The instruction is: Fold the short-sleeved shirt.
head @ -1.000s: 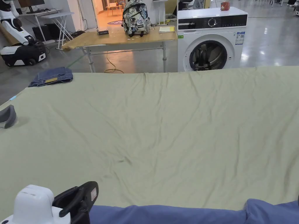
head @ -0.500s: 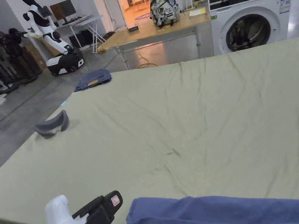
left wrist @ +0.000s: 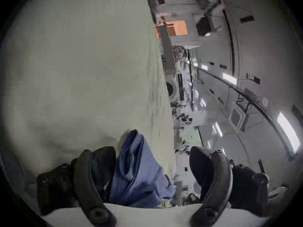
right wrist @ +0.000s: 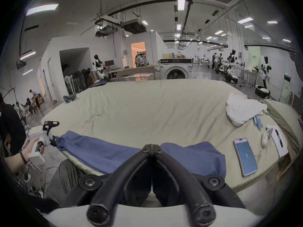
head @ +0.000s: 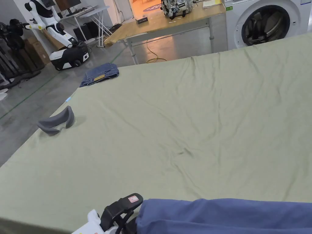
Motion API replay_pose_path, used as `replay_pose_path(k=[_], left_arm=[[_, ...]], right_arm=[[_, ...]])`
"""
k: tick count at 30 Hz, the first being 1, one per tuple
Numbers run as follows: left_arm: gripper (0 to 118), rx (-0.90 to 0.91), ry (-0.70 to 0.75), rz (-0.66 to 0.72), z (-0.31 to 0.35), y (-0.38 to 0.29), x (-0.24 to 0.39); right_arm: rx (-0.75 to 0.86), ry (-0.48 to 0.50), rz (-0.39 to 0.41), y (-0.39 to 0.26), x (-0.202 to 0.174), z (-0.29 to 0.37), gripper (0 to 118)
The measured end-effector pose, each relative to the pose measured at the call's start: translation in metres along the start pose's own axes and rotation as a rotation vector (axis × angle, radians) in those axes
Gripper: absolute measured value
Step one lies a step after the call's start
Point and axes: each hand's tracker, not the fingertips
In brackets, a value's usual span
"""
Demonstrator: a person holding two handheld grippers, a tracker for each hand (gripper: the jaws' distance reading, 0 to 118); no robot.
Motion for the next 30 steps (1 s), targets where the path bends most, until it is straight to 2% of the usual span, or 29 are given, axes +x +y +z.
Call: replay_pose_path(k=[1,3,4,7,9,13,16,18,19,20,22,24,26,28,30], left_arm=[[83,-0.057,0.042,-0.068,-0.006,-0.003,0.006],[43,-0.126,0.167,-0.132,-0.022,-0.011,0.010],[24,-0.154,0.182,-0.128,-0.029,-0.015,0.009],[8,-0.098,0.072,-0.051,-0.031,-0.014,0.007],[5,-0.025,0.006,-0.032,-0.020,-0.008,0.015],[5,0.048,-0.038,-0.176,0.005,0.015,0.065],[5,0.140,-0.009,-0.295,0.031,0.038,0.106],[5,0.172,0.099,-0.393,0.037,0.045,0.134],[5,0.140,0.202,-0.480,0.031,0.036,0.153],[5,0.089,0.247,-0.613,0.016,0.016,0.170],[5,-0.032,0.223,-0.730,-0.019,-0.028,0.186],[5,-0.138,0.185,-0.740,-0.064,-0.074,0.186],[5,-0.192,0.272,-0.777,-0.117,-0.119,0.179],[5,-0.261,0.329,-0.903,-0.159,-0.157,0.172],[5,-0.379,0.342,-0.889,-0.193,-0.181,0.162]], right_arm=[[-0.001,0.004,-0.013,0.000,0.001,0.000,0],[-0.002,0.006,-0.037,0.001,0.003,0.002,0],[0.001,0.006,-0.046,0.001,0.003,0.003,0],[0.006,0.005,-0.058,0.001,0.004,0.009,0],[0.008,-0.001,-0.054,0.000,0.005,0.012,0],[0.002,-0.011,-0.049,-0.002,0.009,0.018,0],[0.002,-0.018,-0.059,-0.004,0.013,0.020,0],[0.008,-0.018,-0.086,-0.007,0.016,0.019,0],[0.010,-0.008,-0.117,-0.009,0.020,0.017,0],[0.003,0.002,-0.149,-0.010,0.023,0.014,0],[0.008,-0.003,-0.185,-0.011,0.025,0.009,0],[0.017,0.012,-0.223,-0.009,0.026,0.010,0],[0.034,0.028,-0.242,-0.008,0.026,0.017,0],[0.047,0.022,-0.247,-0.006,0.025,0.025,0],[0.061,0.004,-0.263,-0.006,0.026,0.030,0]])
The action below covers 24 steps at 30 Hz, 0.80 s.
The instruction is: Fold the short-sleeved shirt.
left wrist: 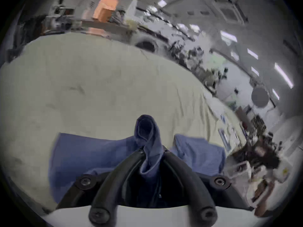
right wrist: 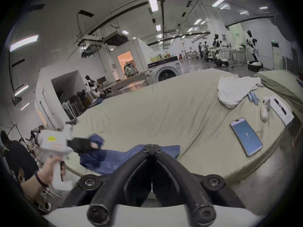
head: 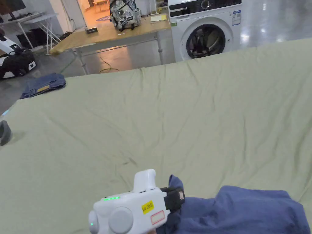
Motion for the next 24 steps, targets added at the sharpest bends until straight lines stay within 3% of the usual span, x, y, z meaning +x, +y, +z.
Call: replay_pose_path(k=[3,5,7,9,10,14,18,21,24], left_arm=[[6,-0.001,-0.107,-0.043,-0.021,-0.005,0.018],[19,0.017,-0.017,-0.102,-0.016,-0.001,0.026],[24,0.037,-0.059,-0.111,-0.002,0.005,0.025],[16,0.099,-0.233,-0.035,0.019,0.010,0.016],[0,0.111,-0.303,0.002,0.024,0.013,0.011],[0,0.113,-0.238,0.041,0.016,0.015,-0.003],[0,-0.101,-0.303,0.203,-0.046,-0.013,-0.011],[0,-0.207,-0.246,0.148,-0.079,-0.037,-0.002],[0,-0.143,-0.300,0.198,-0.061,-0.028,-0.005]], right_arm=[[0.011,-0.018,0.008,-0.002,0.007,0.006,0],[-0.001,-0.042,0.019,-0.005,0.013,0.007,0],[-0.015,-0.052,0.013,-0.009,0.022,0.006,0],[-0.021,-0.045,-0.021,-0.013,0.030,0.005,0],[-0.023,-0.041,-0.043,-0.015,0.034,0.005,0],[-0.030,-0.040,-0.091,-0.019,0.043,0.005,0],[-0.036,-0.046,-0.114,-0.020,0.043,0.008,0],[-0.034,-0.047,-0.115,-0.019,0.042,0.010,0],[-0.041,-0.052,-0.102,-0.018,0.041,0.010,0]])
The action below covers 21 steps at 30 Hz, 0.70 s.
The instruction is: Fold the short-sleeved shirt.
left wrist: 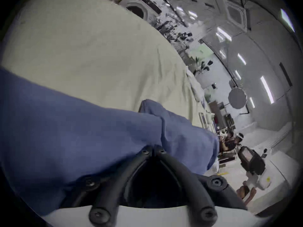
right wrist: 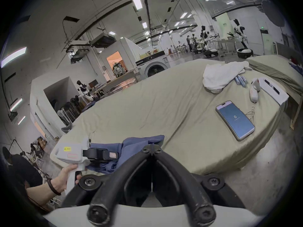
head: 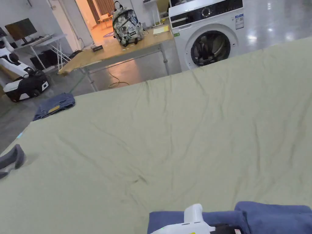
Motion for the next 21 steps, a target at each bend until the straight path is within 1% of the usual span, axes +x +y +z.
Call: replay_pose_path(k=[1,3,4,5,6,7,8,9,10,12,13,16,17,18,19,20,21], left_arm=[[7,0.006,-0.005,0.007,0.010,0.003,-0.001],[31,0.074,0.021,-0.040,0.048,0.011,-0.002],[35,0.106,0.038,-0.076,0.069,0.013,-0.004],[35,0.157,0.043,-0.092,0.094,0.016,-0.010],[48,0.196,0.033,-0.074,0.115,0.017,-0.018],[64,0.237,0.013,-0.026,0.137,0.018,-0.029],[76,0.284,0.004,0.039,0.158,0.018,-0.044],[84,0.335,0.000,0.102,0.175,0.018,-0.059],[86,0.379,0.004,0.154,0.187,0.017,-0.073],[86,0.438,0.044,0.279,0.200,0.013,-0.101],[86,0.433,0.033,0.311,0.199,0.011,-0.112],[86,0.375,-0.054,0.436,0.169,0.002,-0.136],[86,0.327,-0.092,0.463,0.151,-0.002,-0.140],[83,0.295,-0.134,0.475,0.135,-0.006,-0.141],[65,0.304,-0.182,0.457,0.126,-0.007,-0.138],[48,0.317,-0.197,0.449,0.119,-0.007,-0.132],[32,0.308,-0.162,0.450,0.112,-0.005,-0.127]], right_arm=[[-0.004,-0.001,0.006,0.000,0.000,-0.001,0],[-0.018,0.008,0.013,0.000,0.000,-0.004,0],[-0.020,0.011,0.016,0.000,0.000,-0.004,0],[-0.020,0.014,0.021,-0.002,0.000,-0.005,0],[-0.022,0.016,0.022,-0.004,0.001,-0.006,0],[-0.028,0.021,0.019,-0.005,0.002,-0.007,0],[-0.035,0.027,0.012,-0.006,0.002,-0.009,0],[-0.042,0.031,0.009,-0.008,0.003,-0.007,0],[-0.050,0.035,0.009,-0.009,0.003,-0.006,0],[-0.063,0.030,0.017,-0.010,0.001,-0.006,0],[-0.065,0.028,0.023,-0.008,0.000,-0.004,0],[-0.066,0.030,0.035,-0.004,-0.003,0.001,0],[-0.063,0.028,0.042,-0.002,-0.005,0.004,0],[-0.060,0.025,0.047,0.000,-0.006,0.006,0],[-0.060,0.024,0.050,0.001,-0.007,0.007,0],[-0.059,0.022,0.055,0.003,-0.008,0.007,0],[-0.058,0.020,0.061,0.002,-0.006,0.006,0]])
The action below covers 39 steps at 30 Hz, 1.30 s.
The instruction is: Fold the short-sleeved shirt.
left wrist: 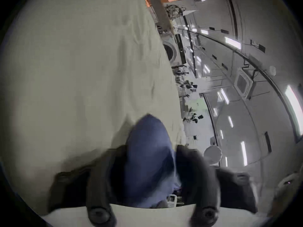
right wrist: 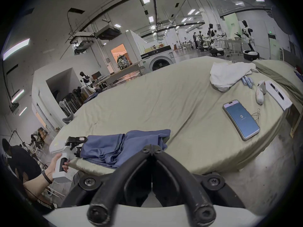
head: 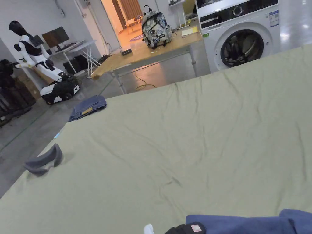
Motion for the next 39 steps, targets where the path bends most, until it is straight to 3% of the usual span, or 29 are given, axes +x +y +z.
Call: replay_pose_path(k=[1,4,9,14,17,22,25,27,31,34,35,36,37,38,39], left_arm=[[17,-0.005,0.022,-0.005,-0.004,-0.002,0.000],[14,0.005,-0.037,0.016,0.005,-0.001,0.002],[13,0.126,-0.117,-0.083,0.060,0.013,0.042],[13,0.207,0.155,-0.418,0.105,0.024,0.126],[13,0.152,0.244,-0.641,0.081,-0.001,0.172],[13,-0.021,0.283,-0.752,-0.018,-0.052,0.190],[14,-0.172,0.274,-0.763,-0.078,-0.077,0.177],[23,-0.180,0.259,-0.751,-0.099,-0.082,0.171],[39,-0.175,0.159,-0.712,-0.086,-0.078,0.180],[40,-0.144,0.073,-0.662,-0.069,-0.065,0.183],[38,-0.142,0.048,-0.608,-0.065,-0.059,0.179],[28,-0.135,0.024,-0.548,-0.063,-0.055,0.173],[2,-0.125,-0.027,-0.507,-0.061,-0.053,0.167],[0,-0.104,-0.082,-0.485,-0.064,-0.056,0.164],[0,-0.111,-0.042,-0.511,-0.069,-0.059,0.162]], right_arm=[[0.003,0.000,0.004,0.000,0.001,0.000,0],[0.006,0.002,0.006,-0.004,0.005,-0.003,0],[0.002,0.003,-0.009,-0.012,0.014,-0.006,0],[-0.002,0.016,-0.045,-0.014,0.019,-0.012,0],[-0.010,0.012,-0.056,-0.013,0.018,-0.012,0],[-0.002,0.019,-0.063,-0.013,0.018,-0.012,0],[0.004,0.013,-0.053,-0.021,0.023,-0.015,0],[0.005,-0.001,-0.034,-0.021,0.024,-0.014,0],[-0.003,-0.024,-0.007,-0.022,0.025,-0.015,0],[-0.017,-0.018,-0.058,-0.016,0.007,0.002,0],[-0.021,-0.015,-0.078,-0.016,0.008,0.000,0],[-0.021,-0.015,-0.089,-0.015,0.008,0.000,0],[-0.017,-0.013,-0.097,-0.015,0.008,0.000,0],[-0.014,-0.008,-0.104,-0.015,0.008,0.000,0],[-0.014,-0.007,-0.108,-0.015,0.008,0.000,0]])
